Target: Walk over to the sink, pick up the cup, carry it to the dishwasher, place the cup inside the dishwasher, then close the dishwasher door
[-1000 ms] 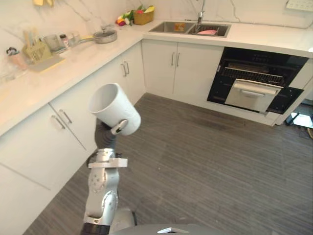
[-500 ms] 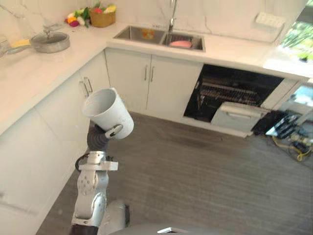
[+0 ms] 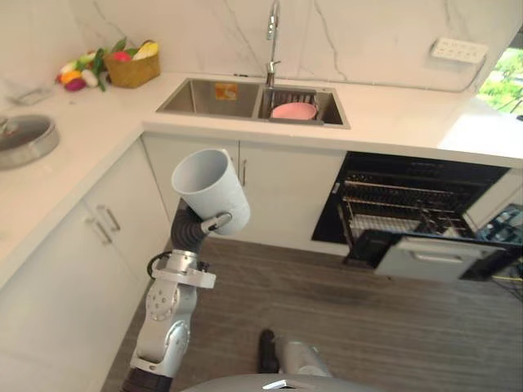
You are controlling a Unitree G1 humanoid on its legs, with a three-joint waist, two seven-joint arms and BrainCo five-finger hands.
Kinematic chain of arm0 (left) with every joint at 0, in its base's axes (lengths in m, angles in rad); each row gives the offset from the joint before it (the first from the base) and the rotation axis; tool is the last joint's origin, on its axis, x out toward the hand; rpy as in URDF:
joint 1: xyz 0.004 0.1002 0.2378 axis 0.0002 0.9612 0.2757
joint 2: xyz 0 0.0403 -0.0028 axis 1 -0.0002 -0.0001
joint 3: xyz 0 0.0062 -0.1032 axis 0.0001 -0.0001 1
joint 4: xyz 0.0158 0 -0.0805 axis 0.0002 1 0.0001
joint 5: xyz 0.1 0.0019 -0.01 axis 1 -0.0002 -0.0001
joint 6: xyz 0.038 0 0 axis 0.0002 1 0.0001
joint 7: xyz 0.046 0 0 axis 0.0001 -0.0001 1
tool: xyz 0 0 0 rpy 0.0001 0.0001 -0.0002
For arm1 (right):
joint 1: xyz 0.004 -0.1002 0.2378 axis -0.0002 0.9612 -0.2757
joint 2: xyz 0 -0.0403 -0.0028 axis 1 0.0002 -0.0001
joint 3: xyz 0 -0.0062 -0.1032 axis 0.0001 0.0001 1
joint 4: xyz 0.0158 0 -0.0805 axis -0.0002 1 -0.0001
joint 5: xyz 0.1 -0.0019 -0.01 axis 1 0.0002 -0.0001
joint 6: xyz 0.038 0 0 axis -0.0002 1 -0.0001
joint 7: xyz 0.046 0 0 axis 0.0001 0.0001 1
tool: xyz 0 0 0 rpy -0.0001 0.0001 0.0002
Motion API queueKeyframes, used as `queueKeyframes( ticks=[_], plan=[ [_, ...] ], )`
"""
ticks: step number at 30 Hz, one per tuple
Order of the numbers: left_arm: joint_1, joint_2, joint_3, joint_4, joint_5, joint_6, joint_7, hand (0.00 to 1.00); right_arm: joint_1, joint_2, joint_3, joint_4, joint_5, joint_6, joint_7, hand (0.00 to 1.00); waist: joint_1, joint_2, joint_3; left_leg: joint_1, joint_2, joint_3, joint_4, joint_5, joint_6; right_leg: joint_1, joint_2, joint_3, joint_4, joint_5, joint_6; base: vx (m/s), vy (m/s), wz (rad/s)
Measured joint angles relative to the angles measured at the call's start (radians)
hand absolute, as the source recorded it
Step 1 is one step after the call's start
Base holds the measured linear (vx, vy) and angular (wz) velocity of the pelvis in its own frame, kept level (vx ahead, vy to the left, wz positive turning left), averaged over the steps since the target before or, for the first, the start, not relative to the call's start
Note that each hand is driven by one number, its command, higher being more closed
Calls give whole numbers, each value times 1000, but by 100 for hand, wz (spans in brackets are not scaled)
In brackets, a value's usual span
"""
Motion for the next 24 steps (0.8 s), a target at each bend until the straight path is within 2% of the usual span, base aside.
queueKeyframes(
  ticks=[1, 2, 3, 4, 5, 6, 7, 8, 9, 10, 12, 13, 14, 15, 16, 17, 18, 19, 20, 21, 22, 23, 24],
  plan=[
    [-5, -13, -8, 0, 0, -1, -4, 100, 0, -6, -9, -33, 23, -5, -31, 0, -5, 10, 5, -31, 13, -4, 81, 70, -3, 11, 9, 2, 21, -36, -2, 703, -65, -30],
    [-9, -31, -37, 0, 1, -1, -5, 100, -1, -15, -44, -97, 69, -19, -99, 0, -8, 19, 8, -106, 34, -9, 236, 319, -23, 47, 36, 31, 33, -99, -6, 825, -47, -51],
    [-20, -37, -72, 2, 2, 3, -4, 100, -6, -27, -63, -158, 117, -52, -150, 0, -6, 28, 15, -199, 64, -21, 401, 433, -25, 119, 62, 63, -4, -135, -21, 658, -11, -61],
    [-32, -37, -97, 0, 4, 8, -4, 100, -7, -28, -74, -187, 141, -76, -169, 0, -4, 29, 18, -255, 77, -26, 480, 400, -13, 161, 75, 77, -33, -144, -23, 655, 7, -82],
    [-45, -38, -133, -9, 15, 12, -4, 100, -18, -30, -88, -247, 170, -122, -201, 0, 4, 17, 22, -341, 83, -23, 558, 328, 26, 246, 91, 121, -91, -155, -28, 506, 15, -87],
    [-46, -36, -144, -18, 22, 13, -4, 100, -27, -33, -90, -279, 179, -145, -216, 0, 15, 8, 22, -375, 83, -12, 561, 288, 52, 285, 94, 150, -120, -158, -30, 606, 34, -145],
    [-48, -34, -151, -43, 28, 13, -5, 100, -55, -39, -95, -355, 209, -182, -236, 0, 27, -1, 18, -435, 87, 8, 509, 212, 71, 349, 103, 220, -177, -160, -29, 578, 83, -159],
    [-56, -30, -151, -65, 31, 12, -5, 100, -82, -42, -100, -419, 231, -210, -257, 0, 36, -3, 16, -474, 89, 22, 420, 162, 71, 385, 108, 276, -210, -162, -25, 569, 112, -187],
    [-65, -22, -151, -85, 31, 7, -5, 100, -108, -45, -104, -485, 245, -236, -281, 0, 47, -7, 15, -491, 85, 29, 291, 121, 75, 404, 108, 339, -217, -168, -10, 578, 190, -193],
    [-70, -8, -149, -111, 31, -2, -5, 100, -138, -61, -100, -581, 247, -261, -306, 0, 53, -13, 11, -495, 63, 10, 78, 93, 77, 422, 104, 422, -208, -188, 1, 594, 284, -194],
    [-66, 21, -148, -150, 30, -9, -3, 100, -163, -94, -92, -744, 246, -290, -357, 0, 79, -32, 8, -500, -15, -119, -180, 100, 73, 438, 84, 564, -174, -245, 21, 652, 407, -195],
    [-63, 29, -148, -160, 30, -10, -2, 100, -161, -99, -93, -787, 246, -302, -374, 0, 87, -40, 7, -501, -35, -158, -222, 114, 64, 441, 76, 593, -159, -269, 30, 555, 410, -175],
    [-51, 37, -149, -181, 29, -14, -5, 100, -153, -101, -102, -854, 241, -326, -418, 0, 95, -44, -2, -496, -57, -215, -285, 185, 58, 443, 71, 628, -123, -322, 56, 519, 380, -155],
    [-10, 65, -156, -196, 25, -29, -11, 100, -143, -83, -109, -894, 237, -361, -478, 0, 98, -91, -24, -474, -87, -187, -241, 194, 13, 445, 30, 669, -81, -381, 92, 513, 354, -129],
    [2, 73, -162, -194, 21, -29, -11, 100, -131, -68, -116, -917, 237, -369, -504, 0, 89, -111, -37, -473, -97, -166, -220, 178, 32, 441, 9, 668, -75, -381, 103, 472, 315, -97],
    [18, 77, -180, -192, 21, -29, -11, 100, -101, -39, -131, -969, 234, -387, -554, 0, 85, -130, -46, -462, -102, -132, -205, 152, 56, 439, -14, 660, -73, -352, 146, 522, 327, -74],
    [25, 80, -191, -192, 23, -29, -10, 100, -88, -8, -138, -1029, 230, -396, -583, 0, 83, -137, -48, -415, -93, -86, -237, 143, 70, 430, -26, 613, -52, -306, 188, 421, 268, -91],
    [27, 80, -193, -191, 24, -29, -8, 100, -92, 3, -139, -1056, 225, -398, -586, 0, 81, -135, -47, -379, -84, -62, -266, 141, 74, 415, -35, 571, -25, -281, 199, 389, 234, -134],
    [29, 77, -200, -188, 35, -29, -1, 100, -97, 8, -129, -1088, 194, -398, -586, 0, 84, -118, -47, -296, -60, -14, -328, 140, 76, 389, -60, 449, 4, -272, 203, 256, 151, -182],
    [37, 73, -210, -178, 63, -29, 9, 100, -116, 7, -98, -1111, 163, -397, -570, 0, 95, -89, -68, -233, -34, 45, -380, 139, 77, 348, -94, 287, -12, -273, 188, 344, 210, -197],
    [42, 71, -216, -171, 82, -28, 22, 100, -121, 7, -75, -1117, 154, -393, -551, 0, 99, -79, -85, -210, -25, 75, -395, 139, 77, 330, -111, 203, -40, -263, 167, 293, 161, -211],
    [45, 66, -217, -151, 116, -22, 43, 100, -140, 9, -16, -1114, 131, -378, -531, 0, 104, -82, -111, -181, -13, 125, -389, 139, 77, 312, -134, 72, -154, -194, 116, 259, 85, -197],
    [40, 66, -213, -121, 141, -12, 63, 100, -158, 7, 53, -1110, 95, -358, -523, 0, 100, -108, -125, -203, -17, 144, -300, 124, 64, 321, -145, 24, -246, -78, 112, 201, 29, -177]
  ],
)
